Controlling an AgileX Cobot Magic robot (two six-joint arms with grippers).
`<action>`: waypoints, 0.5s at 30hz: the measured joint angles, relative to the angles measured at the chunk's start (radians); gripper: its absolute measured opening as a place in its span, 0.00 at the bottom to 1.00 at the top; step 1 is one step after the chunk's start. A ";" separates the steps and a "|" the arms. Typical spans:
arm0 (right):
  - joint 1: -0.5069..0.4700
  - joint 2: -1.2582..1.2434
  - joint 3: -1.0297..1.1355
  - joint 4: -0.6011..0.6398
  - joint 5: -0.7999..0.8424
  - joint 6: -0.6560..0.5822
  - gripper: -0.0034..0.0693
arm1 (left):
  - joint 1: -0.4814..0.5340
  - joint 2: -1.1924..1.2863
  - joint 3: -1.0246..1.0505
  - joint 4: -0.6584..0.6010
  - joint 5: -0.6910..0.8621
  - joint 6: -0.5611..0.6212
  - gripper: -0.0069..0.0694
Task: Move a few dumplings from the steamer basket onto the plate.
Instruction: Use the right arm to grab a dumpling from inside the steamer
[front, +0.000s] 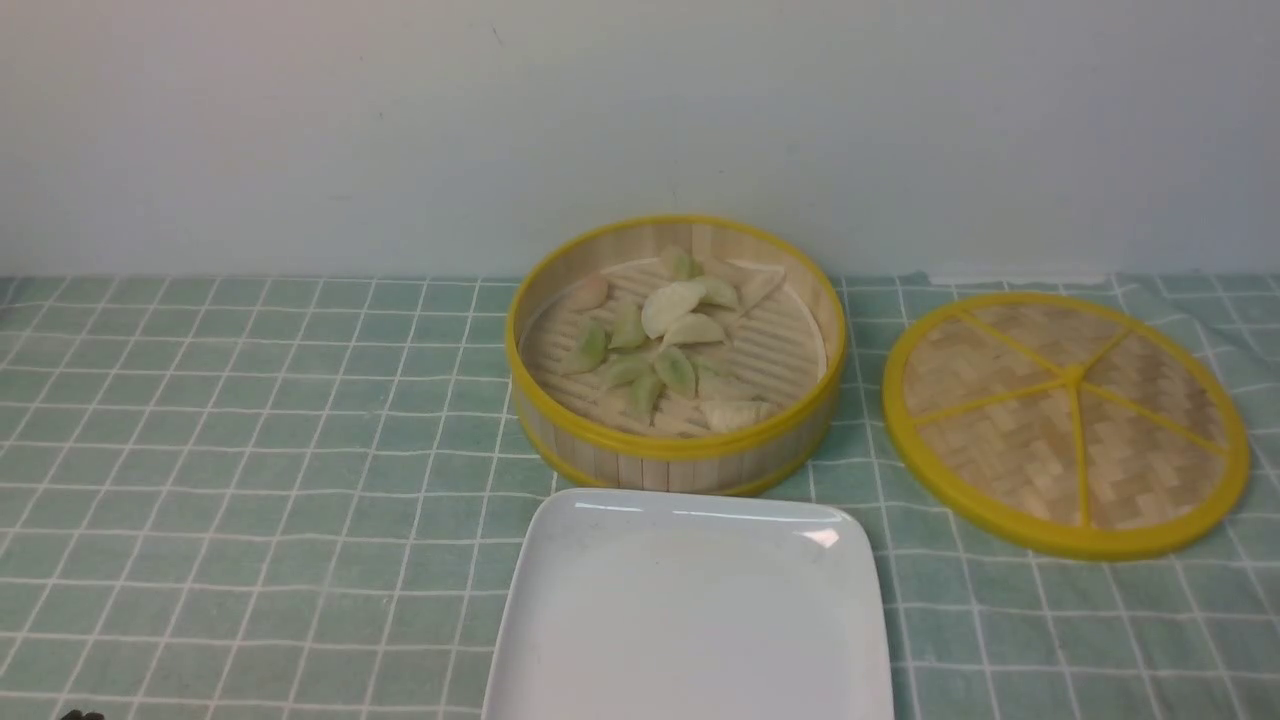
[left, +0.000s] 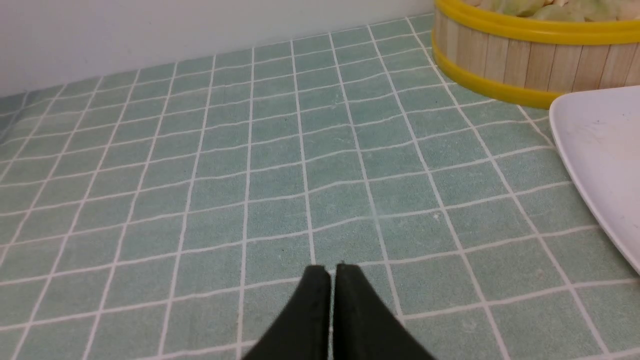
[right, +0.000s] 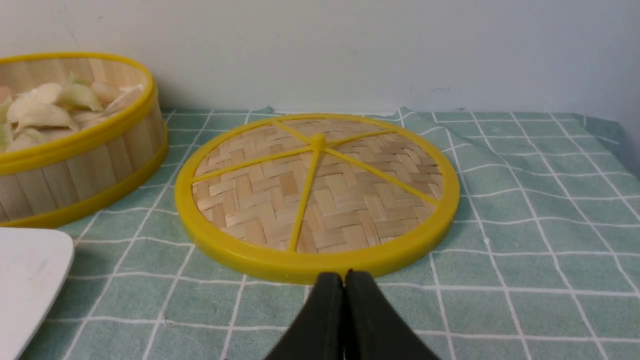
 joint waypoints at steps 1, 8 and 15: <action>0.000 0.000 0.000 0.002 0.000 0.000 0.03 | 0.000 0.000 0.000 0.000 0.000 0.000 0.08; 0.000 0.000 0.003 0.319 -0.150 0.105 0.03 | 0.000 0.000 0.000 0.000 0.000 0.000 0.08; 0.000 0.000 0.003 0.643 -0.370 0.140 0.03 | 0.000 0.000 0.000 0.000 0.000 0.000 0.08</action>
